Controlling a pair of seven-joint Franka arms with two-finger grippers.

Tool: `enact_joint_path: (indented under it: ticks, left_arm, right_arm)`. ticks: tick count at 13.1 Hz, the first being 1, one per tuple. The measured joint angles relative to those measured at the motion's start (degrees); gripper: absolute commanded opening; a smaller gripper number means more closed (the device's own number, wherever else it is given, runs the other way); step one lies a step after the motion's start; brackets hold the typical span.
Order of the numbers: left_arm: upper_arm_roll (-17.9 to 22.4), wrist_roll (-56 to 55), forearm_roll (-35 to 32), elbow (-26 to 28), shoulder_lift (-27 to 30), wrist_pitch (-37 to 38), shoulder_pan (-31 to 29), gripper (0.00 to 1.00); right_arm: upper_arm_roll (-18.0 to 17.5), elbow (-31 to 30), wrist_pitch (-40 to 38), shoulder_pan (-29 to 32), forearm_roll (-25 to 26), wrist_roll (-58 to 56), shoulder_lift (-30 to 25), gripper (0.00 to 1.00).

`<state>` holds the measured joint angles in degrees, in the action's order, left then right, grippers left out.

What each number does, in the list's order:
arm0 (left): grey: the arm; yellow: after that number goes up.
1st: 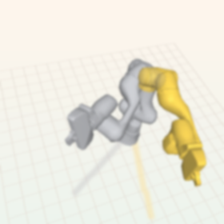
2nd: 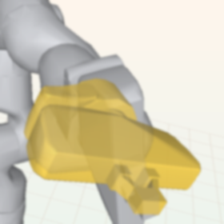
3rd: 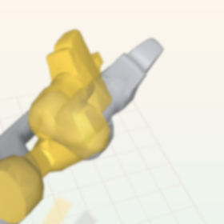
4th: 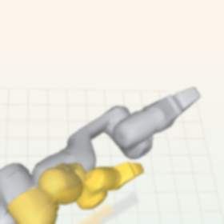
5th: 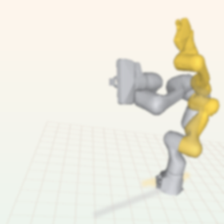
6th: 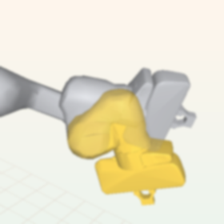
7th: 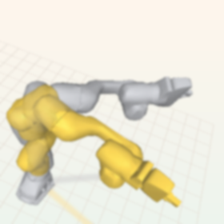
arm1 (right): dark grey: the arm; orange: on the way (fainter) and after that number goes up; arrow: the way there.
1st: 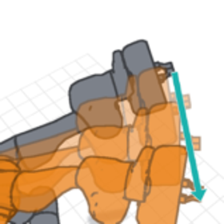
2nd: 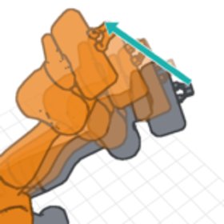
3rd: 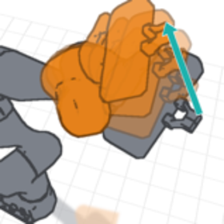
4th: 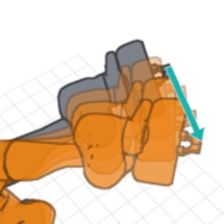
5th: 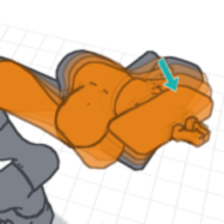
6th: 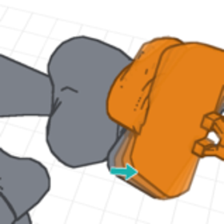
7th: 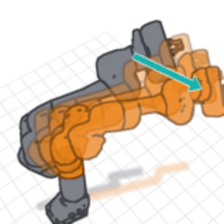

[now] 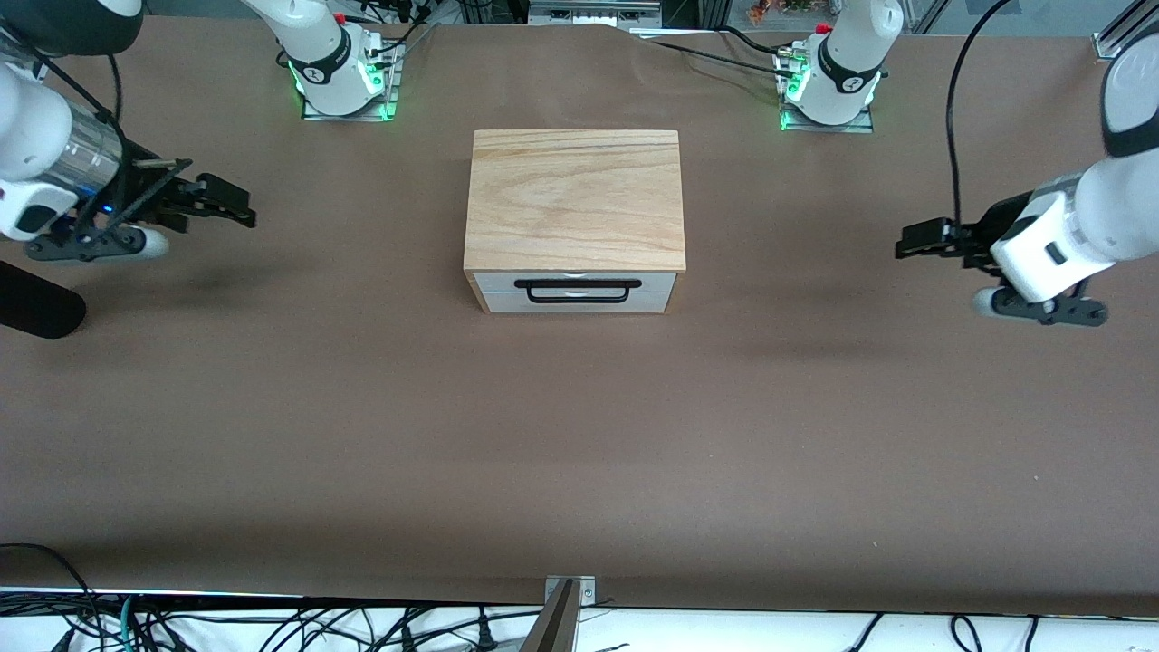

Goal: Pull top drawer with both arms simultaneously
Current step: 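Move the left gripper and the right gripper toward the drawer handle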

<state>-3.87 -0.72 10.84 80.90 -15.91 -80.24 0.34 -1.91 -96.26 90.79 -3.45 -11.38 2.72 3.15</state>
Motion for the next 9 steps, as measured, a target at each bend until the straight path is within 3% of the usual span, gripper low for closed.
enact_joint_path:
  ticks: [3,5,9]
  left_arm:
    - [-0.28,0.29,6.5,0.16,-4.52,-0.9,0.54,1.0]
    - [-0.55,0.84,13.96,0.25,-7.35,-3.07,0.77,1.0]
    - [-0.69,8.84,26.58,0.38,-13.48,-6.92,2.2,1.0]
  right_arm:
    - [-0.29,0.0,0.17,-0.46,-6.99,-0.03,3.99,1.0]
    - [-0.37,-0.02,2.34,-0.73,-15.38,-0.67,6.41,1.0]
    - [-0.7,-0.18,15.35,-6.17,-25.56,-3.38,14.52,1.0]
